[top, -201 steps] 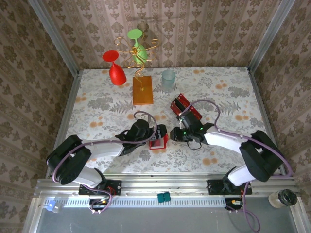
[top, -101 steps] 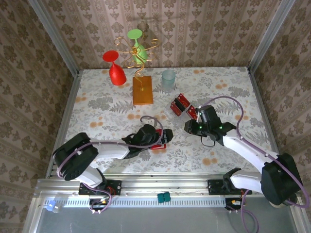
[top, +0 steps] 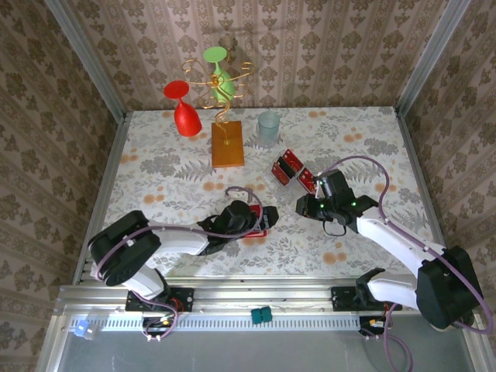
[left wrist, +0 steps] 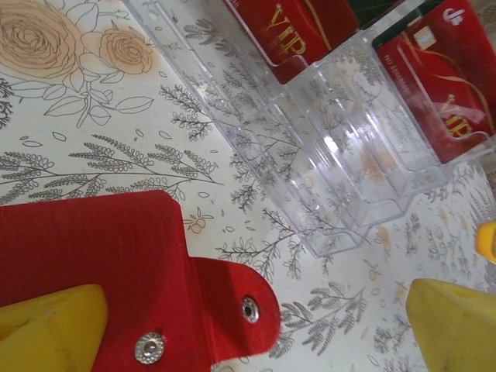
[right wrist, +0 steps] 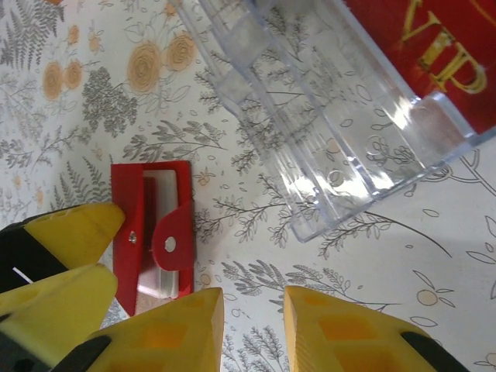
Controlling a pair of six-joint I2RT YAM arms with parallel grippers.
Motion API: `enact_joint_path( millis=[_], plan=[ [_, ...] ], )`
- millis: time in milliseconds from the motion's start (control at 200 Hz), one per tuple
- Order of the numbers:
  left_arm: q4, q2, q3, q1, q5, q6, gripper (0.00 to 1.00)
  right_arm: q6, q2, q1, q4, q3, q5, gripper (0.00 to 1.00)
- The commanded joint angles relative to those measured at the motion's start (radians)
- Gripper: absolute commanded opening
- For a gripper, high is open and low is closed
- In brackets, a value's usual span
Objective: Put the credit cards into the card holder
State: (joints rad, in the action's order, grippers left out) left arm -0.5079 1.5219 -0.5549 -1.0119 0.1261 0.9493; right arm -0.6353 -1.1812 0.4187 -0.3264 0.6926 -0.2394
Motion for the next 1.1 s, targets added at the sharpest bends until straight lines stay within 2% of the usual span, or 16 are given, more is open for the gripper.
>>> enact_joint_path(
  millis=[0,165,320,505,690,775,870,1090],
  plan=[
    [0.097,-0.084,-0.022,0.033,-0.028,-0.043,1.0,0.019,-0.016,0.003,-0.018,0.056,-0.067,0.28],
    [0.147,-0.189,0.005,0.092,-0.051,-0.064,1.0,0.022,-0.07,0.077,-0.021,0.127,-0.06,0.27],
    [0.228,-0.341,0.057,0.152,-0.027,-0.07,1.0,0.02,-0.164,0.201,-0.028,0.234,-0.025,0.27],
    [0.456,-0.622,0.126,0.232,0.082,-0.054,1.0,0.032,-0.383,0.345,-0.05,0.426,0.0,0.27],
    [0.681,-0.842,0.154,0.276,0.173,-0.028,1.0,0.064,-0.602,0.419,-0.109,0.638,0.005,0.26],
    [0.714,-0.88,0.168,0.29,0.168,-0.021,1.0,0.086,-0.697,0.427,-0.161,0.725,0.005,0.25],
    [0.739,-0.875,0.17,0.295,0.158,-0.023,1.0,0.112,-0.735,0.425,-0.205,0.75,0.04,0.23],
    [0.718,-0.793,0.158,0.296,0.111,-0.06,1.0,0.105,-0.676,0.379,-0.162,0.618,0.071,0.21]
  ],
)
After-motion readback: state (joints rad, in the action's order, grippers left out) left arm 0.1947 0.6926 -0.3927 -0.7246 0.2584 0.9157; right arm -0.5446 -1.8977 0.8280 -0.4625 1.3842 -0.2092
